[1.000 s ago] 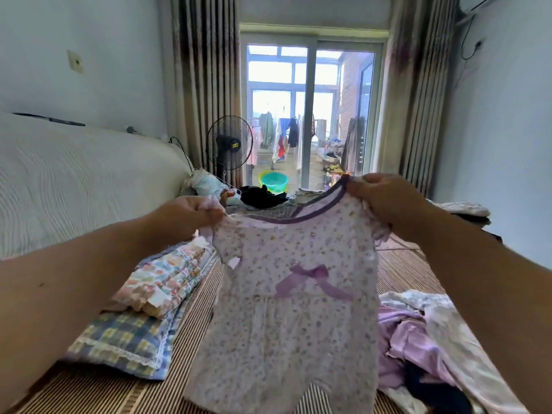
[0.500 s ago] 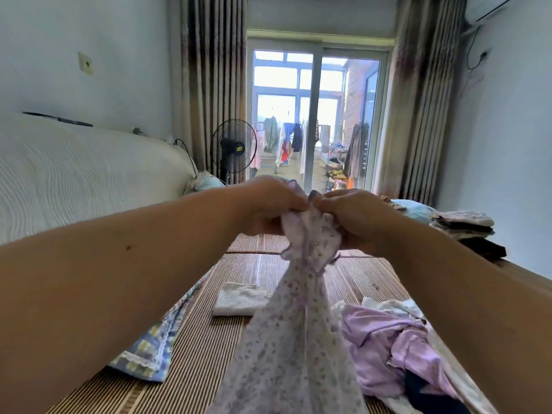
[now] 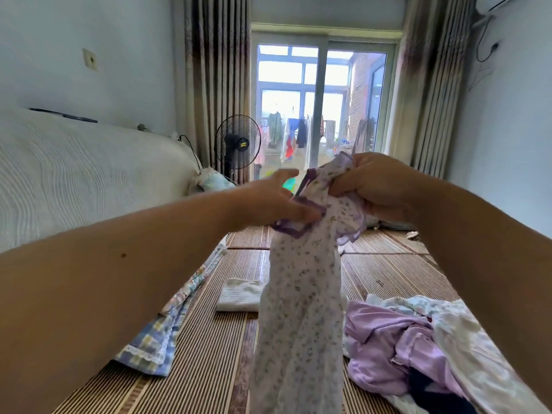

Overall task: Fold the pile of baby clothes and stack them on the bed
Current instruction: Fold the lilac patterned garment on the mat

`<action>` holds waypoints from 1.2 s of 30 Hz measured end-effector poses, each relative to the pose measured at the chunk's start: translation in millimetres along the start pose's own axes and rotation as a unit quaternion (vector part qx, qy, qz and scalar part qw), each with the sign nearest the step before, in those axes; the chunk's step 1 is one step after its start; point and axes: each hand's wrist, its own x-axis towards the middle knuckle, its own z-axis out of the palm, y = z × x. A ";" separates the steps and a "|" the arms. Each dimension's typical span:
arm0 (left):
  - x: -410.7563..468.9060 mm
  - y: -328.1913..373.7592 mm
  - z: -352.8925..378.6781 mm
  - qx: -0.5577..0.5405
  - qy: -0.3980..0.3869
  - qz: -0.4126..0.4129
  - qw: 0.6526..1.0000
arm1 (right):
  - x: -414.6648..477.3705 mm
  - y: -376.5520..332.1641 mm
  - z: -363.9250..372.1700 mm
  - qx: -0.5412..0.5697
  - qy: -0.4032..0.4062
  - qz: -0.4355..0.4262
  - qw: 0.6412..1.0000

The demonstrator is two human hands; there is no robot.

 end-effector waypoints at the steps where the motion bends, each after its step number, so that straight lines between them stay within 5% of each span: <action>1: 3.2 -12.3 4.5 -0.027 -0.034 0.009 0.999 | -0.4 -1.8 -2.7 -0.004 -0.009 -0.004 1.000; 7: 4.7 -38.7 16.9 -0.075 -0.061 0.001 0.995 | 6.1 6.2 -26.6 -0.132 0.005 0.018 0.991; 12: 23.4 -52.1 12.2 0.079 -0.018 -0.019 0.997 | 22.6 32.0 -35.2 -0.265 0.092 0.074 0.957; 17: 64.7 -83.0 27.7 0.068 0.028 -0.103 0.992 | 65.1 75.0 -15.9 -0.084 0.152 0.146 0.974; 22: 106.4 -86.2 34.5 -0.075 0.108 -0.137 0.982 | 106.6 96.8 -13.8 -0.035 0.214 0.073 0.973; 26: 128.6 -93.7 21.1 0.185 0.155 -0.021 0.970 | 116.0 89.1 -24.5 -0.006 0.238 0.000 0.971; 28: 128.7 -93.9 21.7 0.229 0.196 0.012 0.954 | 111.6 83.7 -28.2 -0.001 0.229 -0.025 0.973; 31: 112.3 -97.5 35.0 0.180 0.205 0.026 0.962 | 87.6 81.5 -27.7 -0.016 0.201 -0.028 0.979; 36: 42.7 -119.8 78.9 -0.058 0.080 -0.019 0.995 | 6.8 117.6 -8.5 -0.073 0.085 0.042 0.993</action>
